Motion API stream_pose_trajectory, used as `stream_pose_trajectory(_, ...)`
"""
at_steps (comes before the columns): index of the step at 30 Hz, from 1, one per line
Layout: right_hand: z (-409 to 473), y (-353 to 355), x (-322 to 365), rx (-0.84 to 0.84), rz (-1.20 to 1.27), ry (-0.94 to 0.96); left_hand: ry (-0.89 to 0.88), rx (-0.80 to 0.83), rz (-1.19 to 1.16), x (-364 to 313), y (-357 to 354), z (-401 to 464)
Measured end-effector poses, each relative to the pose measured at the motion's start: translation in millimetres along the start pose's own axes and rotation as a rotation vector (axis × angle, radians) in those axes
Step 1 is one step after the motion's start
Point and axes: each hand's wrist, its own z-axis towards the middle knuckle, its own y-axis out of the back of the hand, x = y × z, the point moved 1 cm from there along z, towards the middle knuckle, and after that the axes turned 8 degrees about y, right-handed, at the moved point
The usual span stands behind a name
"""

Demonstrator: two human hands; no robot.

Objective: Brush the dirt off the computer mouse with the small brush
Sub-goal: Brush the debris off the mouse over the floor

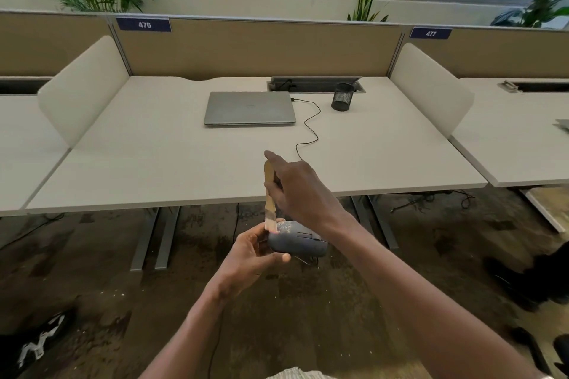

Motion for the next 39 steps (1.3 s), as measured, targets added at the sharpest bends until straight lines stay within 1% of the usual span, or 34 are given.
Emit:
stream_pose_trajectory(3,0.8,2.6,2.3,-0.044,-0.002,0.015,0.025,-0.001,-0.041,-0.2,0.4,-0.3)
stream_pose_trajectory(6,-0.9,0.6,5.2,-0.017,0.058,0.016,0.025,-0.02,-0.015,-0.3,3.3,-0.6)
stream_pose_trajectory(9,-3.0,-1.5,2.3,-0.004,0.04,-0.006,0.007,-0.023,0.012,-0.2,4.1,-0.3)
stream_pose_trajectory(13,-4.0,1.1,-1.2,-0.059,-0.003,-0.024,0.014,-0.017,-0.026,1.5,2.7,0.4)
stream_pose_trajectory(15,-4.0,-0.1,0.9,-0.081,0.02,-0.02,0.016,-0.015,-0.04,1.3,2.5,0.4)
stream_pose_trajectory(17,-3.8,-2.7,1.5,-0.081,0.047,-0.012,0.017,-0.02,-0.033,1.1,2.9,1.0)
stream_pose_trajectory(21,-4.8,-2.2,-4.5,-0.071,0.023,-0.039,0.022,-0.019,-0.057,0.7,2.4,2.2)
stream_pose_trajectory(26,-4.3,0.0,-8.8,-0.103,0.052,-0.05,0.015,-0.007,-0.089,1.3,4.2,1.5)
stream_pose_trajectory(29,-5.3,-2.3,-10.4,-0.085,0.097,-0.068,0.007,0.002,-0.091,-0.1,5.8,1.9)
stream_pose_trajectory(35,-5.5,4.3,-15.0,-0.079,0.063,-0.078,0.015,0.004,-0.108,-0.8,4.2,1.8)
stream_pose_trajectory(39,-2.8,1.9,-15.1,-0.055,0.128,-0.07,0.004,0.006,-0.095,-0.8,5.8,3.6)
